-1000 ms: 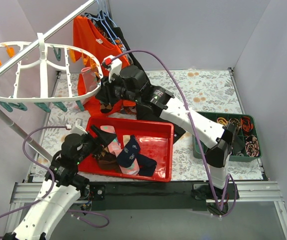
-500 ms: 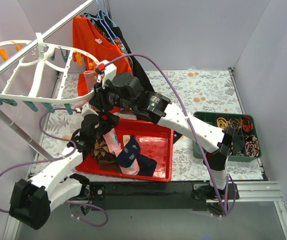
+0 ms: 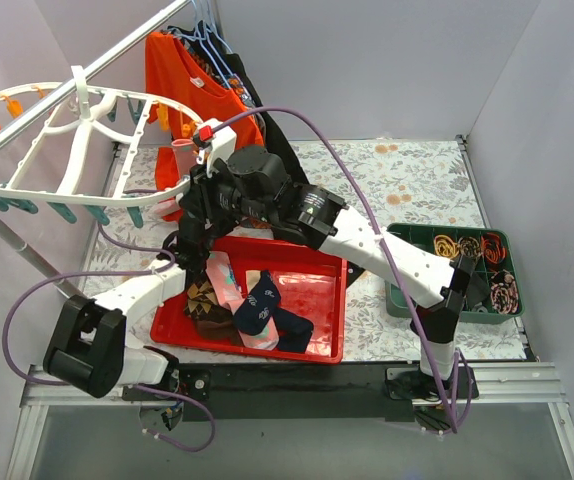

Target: Remove the socks clipped to the hanger

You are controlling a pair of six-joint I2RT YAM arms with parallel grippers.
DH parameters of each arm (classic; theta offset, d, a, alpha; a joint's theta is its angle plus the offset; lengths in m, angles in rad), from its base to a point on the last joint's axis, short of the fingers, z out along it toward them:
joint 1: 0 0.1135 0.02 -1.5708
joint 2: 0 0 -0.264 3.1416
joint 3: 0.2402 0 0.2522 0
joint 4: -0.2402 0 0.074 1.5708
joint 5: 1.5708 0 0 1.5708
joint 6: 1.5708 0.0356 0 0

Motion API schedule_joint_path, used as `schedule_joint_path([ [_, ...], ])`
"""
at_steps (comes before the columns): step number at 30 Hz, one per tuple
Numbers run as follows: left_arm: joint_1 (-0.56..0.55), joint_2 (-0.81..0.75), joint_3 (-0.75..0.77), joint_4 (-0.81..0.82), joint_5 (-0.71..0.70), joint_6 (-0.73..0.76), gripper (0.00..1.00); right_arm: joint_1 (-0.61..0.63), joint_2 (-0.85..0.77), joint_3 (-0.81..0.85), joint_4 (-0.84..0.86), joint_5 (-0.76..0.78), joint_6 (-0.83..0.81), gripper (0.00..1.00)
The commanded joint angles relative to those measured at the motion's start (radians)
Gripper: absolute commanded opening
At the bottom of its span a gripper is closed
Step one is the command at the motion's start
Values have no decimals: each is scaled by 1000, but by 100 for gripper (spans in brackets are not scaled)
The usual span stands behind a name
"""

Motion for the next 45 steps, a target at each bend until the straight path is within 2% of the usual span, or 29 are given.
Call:
schedule_joint_path([
  [1, 9, 13, 42, 58, -23, 47, 21, 6, -75, -18, 74, 9, 1, 1],
  [4, 9, -1, 50, 52, 0, 72, 5, 6, -79, -34, 74, 14, -3, 1],
  [7, 9, -39, 39, 49, 43, 81, 0, 6, -81, -40, 76, 24, -5, 1],
  [22, 7, -282, -54, -83, 332, -31, 0, 5, -76, -43, 66, 70, -18, 32],
  [25, 9, -325, -60, -117, 364, -59, 0, 6, -75, -41, 63, 72, -17, 34],
  [26, 9, -337, -69, -121, 372, -66, 0, 5, -75, -43, 62, 75, -17, 38],
  [34, 7, -417, -96, -170, 450, -120, 0, 6, -90, -57, 46, 110, -17, 43],
  [35, 9, -423, -96, -178, 468, -128, 0, 5, -95, -58, 45, 115, -17, 48],
  [39, 9, -464, -105, -209, 494, -151, 0, 5, -102, -71, 34, 142, -23, 56],
  [40, 9, -475, -109, -216, 497, -154, 0, 5, -104, -71, 28, 147, -25, 61],
  [45, 9, -539, -115, -269, 514, -171, 0, -1, -121, -86, 5, 167, -31, 64],
])
